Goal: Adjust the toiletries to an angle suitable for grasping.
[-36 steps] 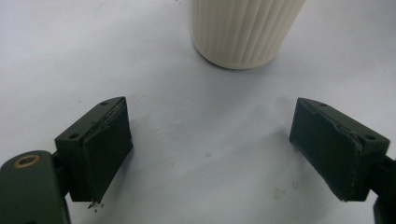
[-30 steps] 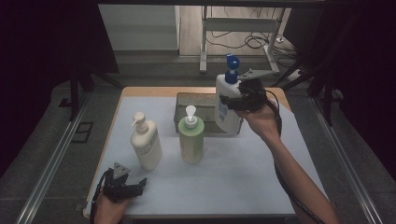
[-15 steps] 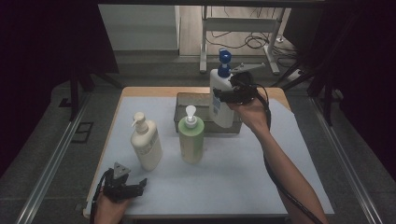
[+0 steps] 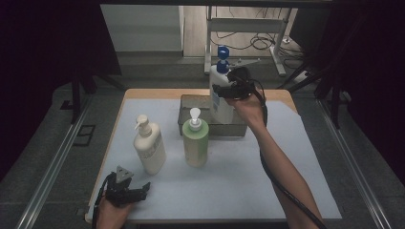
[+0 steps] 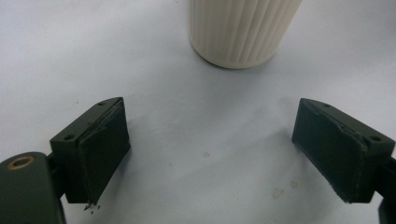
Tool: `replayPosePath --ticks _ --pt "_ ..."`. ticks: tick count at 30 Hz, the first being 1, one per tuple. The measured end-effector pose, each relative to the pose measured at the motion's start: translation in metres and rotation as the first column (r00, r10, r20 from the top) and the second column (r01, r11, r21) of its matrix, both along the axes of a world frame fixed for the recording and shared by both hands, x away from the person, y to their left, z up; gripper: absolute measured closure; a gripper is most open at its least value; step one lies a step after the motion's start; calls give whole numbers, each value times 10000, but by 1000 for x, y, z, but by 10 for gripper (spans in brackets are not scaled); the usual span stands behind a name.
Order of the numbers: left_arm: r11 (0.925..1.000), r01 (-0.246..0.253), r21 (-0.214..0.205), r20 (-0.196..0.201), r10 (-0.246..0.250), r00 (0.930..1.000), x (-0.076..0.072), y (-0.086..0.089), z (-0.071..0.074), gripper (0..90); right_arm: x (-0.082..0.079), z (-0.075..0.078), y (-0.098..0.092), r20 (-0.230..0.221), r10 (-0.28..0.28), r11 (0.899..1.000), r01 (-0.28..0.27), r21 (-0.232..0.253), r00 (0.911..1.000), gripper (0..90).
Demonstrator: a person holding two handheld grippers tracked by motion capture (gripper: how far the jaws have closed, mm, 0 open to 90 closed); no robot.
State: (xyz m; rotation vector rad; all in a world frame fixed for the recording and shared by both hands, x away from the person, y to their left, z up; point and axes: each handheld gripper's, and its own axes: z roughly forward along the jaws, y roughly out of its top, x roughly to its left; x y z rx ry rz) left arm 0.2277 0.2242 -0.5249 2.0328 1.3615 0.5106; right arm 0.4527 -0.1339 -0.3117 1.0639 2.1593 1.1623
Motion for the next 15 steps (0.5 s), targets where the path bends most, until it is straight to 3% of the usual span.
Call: replayPosePath --ticks 15 --pt "10000 -37 -22 9 37 10000 0 0 0 108 21 -12 14 125 -200 9997 199 110 9997 403"
